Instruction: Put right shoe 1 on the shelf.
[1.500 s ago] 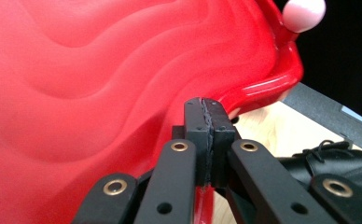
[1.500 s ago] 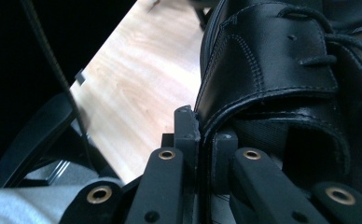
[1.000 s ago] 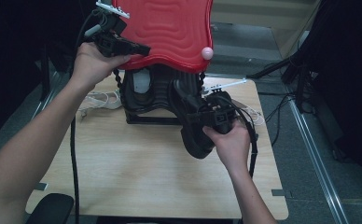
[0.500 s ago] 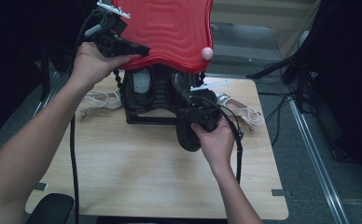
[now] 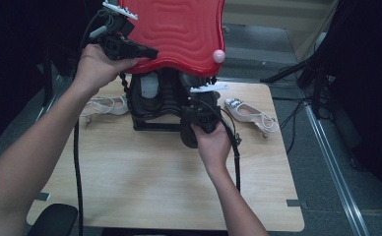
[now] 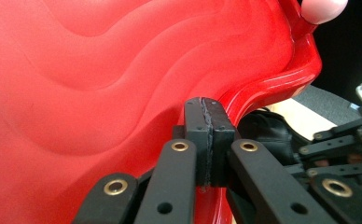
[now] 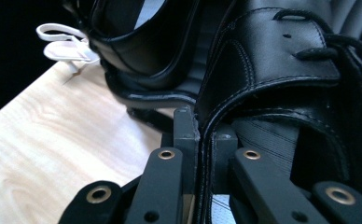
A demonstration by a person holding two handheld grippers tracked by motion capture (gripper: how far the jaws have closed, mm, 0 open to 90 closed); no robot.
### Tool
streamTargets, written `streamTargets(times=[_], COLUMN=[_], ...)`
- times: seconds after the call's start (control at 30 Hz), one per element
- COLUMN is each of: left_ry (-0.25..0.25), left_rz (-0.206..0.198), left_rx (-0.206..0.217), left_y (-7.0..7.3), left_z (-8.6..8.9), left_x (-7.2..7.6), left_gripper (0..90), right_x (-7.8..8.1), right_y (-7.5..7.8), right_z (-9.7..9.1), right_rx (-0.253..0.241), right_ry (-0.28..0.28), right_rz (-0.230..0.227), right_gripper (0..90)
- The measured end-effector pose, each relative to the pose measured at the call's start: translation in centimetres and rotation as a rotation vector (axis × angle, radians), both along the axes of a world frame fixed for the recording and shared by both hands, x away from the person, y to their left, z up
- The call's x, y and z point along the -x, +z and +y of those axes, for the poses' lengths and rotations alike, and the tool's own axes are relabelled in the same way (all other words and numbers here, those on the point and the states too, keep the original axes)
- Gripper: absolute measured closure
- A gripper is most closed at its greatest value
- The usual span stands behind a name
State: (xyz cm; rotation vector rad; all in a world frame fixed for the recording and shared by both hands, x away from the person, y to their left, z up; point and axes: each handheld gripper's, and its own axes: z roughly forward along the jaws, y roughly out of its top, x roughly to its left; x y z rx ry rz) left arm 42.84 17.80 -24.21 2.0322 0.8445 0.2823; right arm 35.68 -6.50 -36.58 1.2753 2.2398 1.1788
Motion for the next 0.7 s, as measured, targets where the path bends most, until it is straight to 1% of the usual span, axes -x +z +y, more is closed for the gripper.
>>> streamTargets(times=[0.03,0.13,0.17,0.2,0.23,0.33,0.4,0.47,0.53,0.57,0.6,0.63,0.7], left_ry=[0.001,0.0,0.0,-0.001,-0.003,-0.005,-0.004,-0.005,-0.003,-0.002,0.0,0.004,0.009], left_rz=[0.002,0.001,0.001,0.001,-0.002,-0.001,-0.001,-0.002,-0.014,-0.019,-0.024,-0.023,-0.02], left_rx=[0.001,-0.001,-0.001,-0.001,-0.002,0.002,0.004,0.003,0.001,-0.005,-0.011,-0.012,-0.012], left_y=[0.0,0.0,0.0,0.0,0.0,0.0,0.0,0.0,-0.1,-0.1,-0.1,-0.1,-0.1], left_z=[0.0,0.0,0.0,0.0,0.0,0.1,0.1,0.1,0.0,0.0,0.0,-0.1,-0.1], left_x=[0.0,0.0,0.0,0.0,0.0,0.0,0.0,0.0,0.0,0.1,0.1,0.1,0.1], left_gripper=[90.0,90.0,90.0,90.0,90.0,90.0,90.0,90.0,90.0,90.0,90.0,90.0,90.0], right_x=[-0.2,-1.0,-1.3,-1.5,-1.7,-2.1,-2.5,-3.0,-3.3,-3.4,-3.4,-3.4,-3.4], right_y=[-0.1,-0.5,-0.6,-0.7,-0.9,-1.0,-1.3,-1.8,-2.2,-2.4,-2.4,-2.4,-2.3], right_z=[0.2,0.5,0.7,0.9,1.2,1.7,1.6,1.5,1.6,1.7,1.7,1.7,1.5], right_rx=[-0.013,-0.029,-0.027,-0.023,-0.013,-0.001,-0.015,-0.03,-0.026,-0.029,-0.031,-0.03,-0.046], right_ry=[-0.01,-0.029,-0.036,-0.042,-0.049,-0.053,-0.055,-0.043,-0.043,-0.03,-0.033,-0.036,-0.035], right_rz=[-0.013,-0.043,-0.045,-0.056,-0.062,-0.083,-0.102,-0.095,-0.078,-0.068,-0.07,-0.073,-0.06], right_gripper=[86.2,86.2,86.2,86.2,86.1,85.6,84.8,83.0,81.4,80.3,79.6,77.6,68.1])
